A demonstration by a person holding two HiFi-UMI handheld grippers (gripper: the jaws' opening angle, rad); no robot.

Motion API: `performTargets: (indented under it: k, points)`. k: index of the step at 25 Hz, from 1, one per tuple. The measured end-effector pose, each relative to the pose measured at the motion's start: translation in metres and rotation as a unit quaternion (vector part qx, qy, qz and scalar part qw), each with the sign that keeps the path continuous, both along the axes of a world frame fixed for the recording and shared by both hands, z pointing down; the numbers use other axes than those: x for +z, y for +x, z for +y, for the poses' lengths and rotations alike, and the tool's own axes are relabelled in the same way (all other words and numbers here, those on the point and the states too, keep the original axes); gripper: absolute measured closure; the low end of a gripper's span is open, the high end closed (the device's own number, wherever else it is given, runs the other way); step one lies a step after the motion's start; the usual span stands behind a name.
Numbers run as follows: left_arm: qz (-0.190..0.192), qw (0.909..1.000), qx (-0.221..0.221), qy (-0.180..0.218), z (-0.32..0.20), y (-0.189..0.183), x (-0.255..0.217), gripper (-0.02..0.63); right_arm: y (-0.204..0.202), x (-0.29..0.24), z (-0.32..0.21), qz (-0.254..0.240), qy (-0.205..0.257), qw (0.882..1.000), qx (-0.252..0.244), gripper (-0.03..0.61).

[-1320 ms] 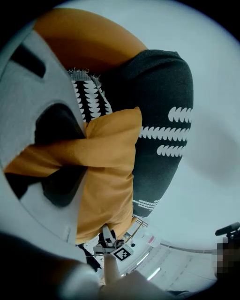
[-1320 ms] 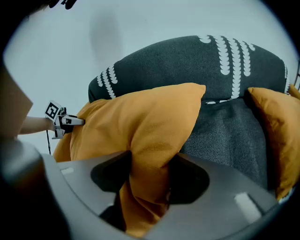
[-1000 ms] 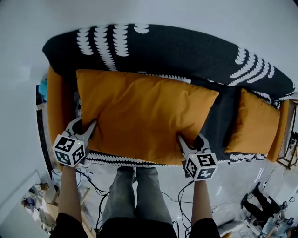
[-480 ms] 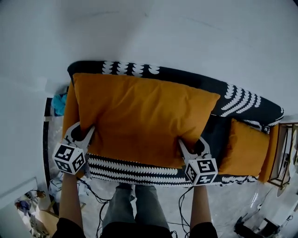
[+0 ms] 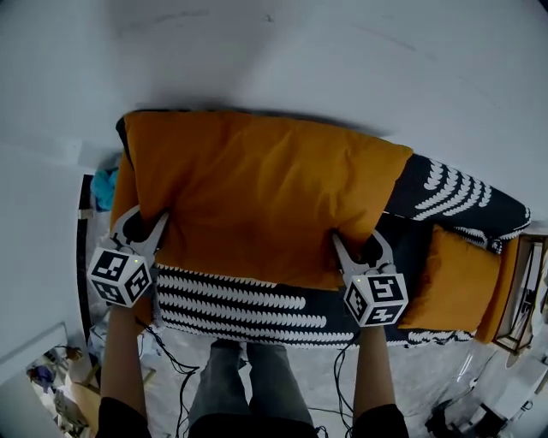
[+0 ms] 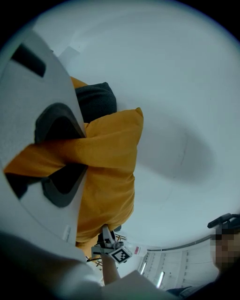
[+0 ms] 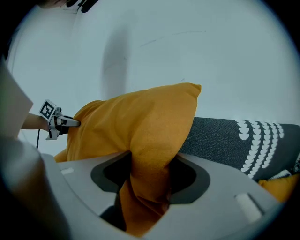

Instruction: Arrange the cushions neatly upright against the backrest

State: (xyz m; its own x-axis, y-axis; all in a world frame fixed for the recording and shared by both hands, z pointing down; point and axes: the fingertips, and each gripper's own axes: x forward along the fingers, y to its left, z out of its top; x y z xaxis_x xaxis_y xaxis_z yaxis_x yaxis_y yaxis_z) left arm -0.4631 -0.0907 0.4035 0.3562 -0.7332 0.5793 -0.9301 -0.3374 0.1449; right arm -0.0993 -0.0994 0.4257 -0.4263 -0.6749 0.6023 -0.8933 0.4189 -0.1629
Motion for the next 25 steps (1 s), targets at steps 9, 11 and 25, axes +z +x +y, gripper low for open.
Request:
performTargets:
  k: [9,11,25]
  points:
    - [-0.014,0.9988,-0.001,-0.048,0.005,0.001,0.047,0.476,0.005,0.05,-0.005,0.016,-0.034,0.999,-0.01,0.322]
    - [-0.016,0.9985,-0.003,-0.052,0.003,-0.001,0.055,0.476,0.005,0.058,-0.007,0.018,-0.038,0.999,-0.01,0.322]
    - [0.005,0.9965,-0.025,-0.079,-0.004,-0.005,0.1,0.455,0.007,0.101,-0.016,0.031,-0.053,0.998,-0.007,0.302]
